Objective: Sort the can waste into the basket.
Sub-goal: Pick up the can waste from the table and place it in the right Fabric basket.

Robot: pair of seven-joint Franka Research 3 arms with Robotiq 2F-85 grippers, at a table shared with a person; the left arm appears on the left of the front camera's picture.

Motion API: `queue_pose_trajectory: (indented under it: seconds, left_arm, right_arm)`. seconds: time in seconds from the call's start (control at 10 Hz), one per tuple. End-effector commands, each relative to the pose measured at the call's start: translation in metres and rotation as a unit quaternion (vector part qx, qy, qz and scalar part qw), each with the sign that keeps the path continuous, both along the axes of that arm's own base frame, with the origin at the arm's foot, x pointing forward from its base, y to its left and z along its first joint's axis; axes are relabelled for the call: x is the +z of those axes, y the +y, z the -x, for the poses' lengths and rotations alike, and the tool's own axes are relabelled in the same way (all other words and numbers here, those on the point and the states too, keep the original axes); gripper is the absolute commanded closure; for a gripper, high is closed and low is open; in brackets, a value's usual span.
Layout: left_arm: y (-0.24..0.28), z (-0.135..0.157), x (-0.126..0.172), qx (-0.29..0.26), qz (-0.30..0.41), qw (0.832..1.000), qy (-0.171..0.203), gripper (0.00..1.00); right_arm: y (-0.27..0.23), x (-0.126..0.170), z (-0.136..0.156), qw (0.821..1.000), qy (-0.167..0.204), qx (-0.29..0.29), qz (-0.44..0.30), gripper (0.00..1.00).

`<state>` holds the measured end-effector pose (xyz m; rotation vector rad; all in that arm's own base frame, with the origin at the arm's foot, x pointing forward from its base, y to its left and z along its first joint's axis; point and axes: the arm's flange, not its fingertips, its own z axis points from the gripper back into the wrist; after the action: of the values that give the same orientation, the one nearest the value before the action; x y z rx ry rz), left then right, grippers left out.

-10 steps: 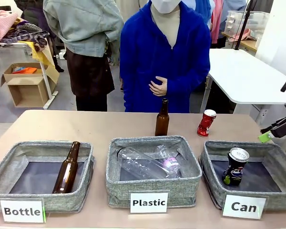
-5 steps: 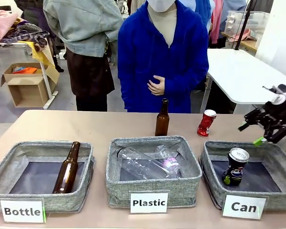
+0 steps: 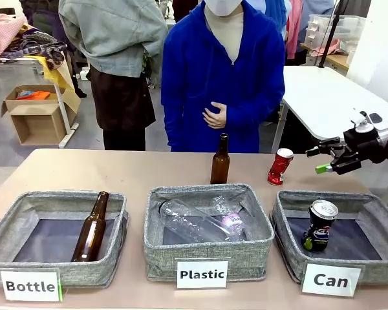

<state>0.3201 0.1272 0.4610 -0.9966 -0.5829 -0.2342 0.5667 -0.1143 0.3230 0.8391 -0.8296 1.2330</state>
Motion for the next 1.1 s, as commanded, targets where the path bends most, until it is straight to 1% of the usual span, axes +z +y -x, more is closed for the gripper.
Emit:
queue_pose_trajectory:
  seconds: [0.0,0.1,0.2,0.3,0.4,0.6,0.7,0.9,1.0]
  left_arm:
    - [0.001,0.003,-0.001,-0.004,-0.004,1.0,-0.006,0.0]
    - [0.001,0.003,-0.001,-0.004,-0.004,1.0,-0.006,0.0]
    - [0.001,0.003,-0.001,-0.004,-0.004,1.0,-0.006,0.0]
    - [0.001,0.003,-0.001,-0.004,-0.004,1.0,-0.006,0.0]
    - [0.001,0.003,-0.001,-0.004,-0.004,1.0,-0.006,0.0]
    - [0.001,0.003,-0.001,-0.004,-0.004,1.0,-0.006,0.0]
    - [0.001,0.003,-0.001,-0.004,-0.004,1.0,-0.006,0.0]
    - [0.001,0.003,-0.001,-0.004,-0.004,1.0,-0.006,0.0]
    - [0.001,0.003,-0.001,-0.004,-0.004,1.0,-0.006,0.0]
  right_arm:
    - [0.003,0.0,0.006,0.997,-0.03,0.056,0.033,0.0]
    - [0.0,0.0,0.0,1.0,0.0,0.0,0.0,0.0]
    - [-0.001,-0.005,-0.004,0.999,-0.034,-0.025,0.003,0.0]
    - [-0.001,-0.011,-0.01,0.997,-0.049,-0.052,-0.014,0.0]
    - [0.0,-0.016,-0.018,0.995,-0.052,-0.08,-0.01,0.0]
    - [0.003,-0.034,-0.03,0.995,-0.034,-0.095,0.01,0.0]
    - [0.005,-0.042,-0.038,0.995,-0.024,-0.099,0.007,0.0]
    - [0.013,-0.057,-0.048,0.995,-0.008,-0.1,0.008,0.0]
    - [0.019,-0.064,-0.051,0.996,0.0,-0.092,0.011,0.0]
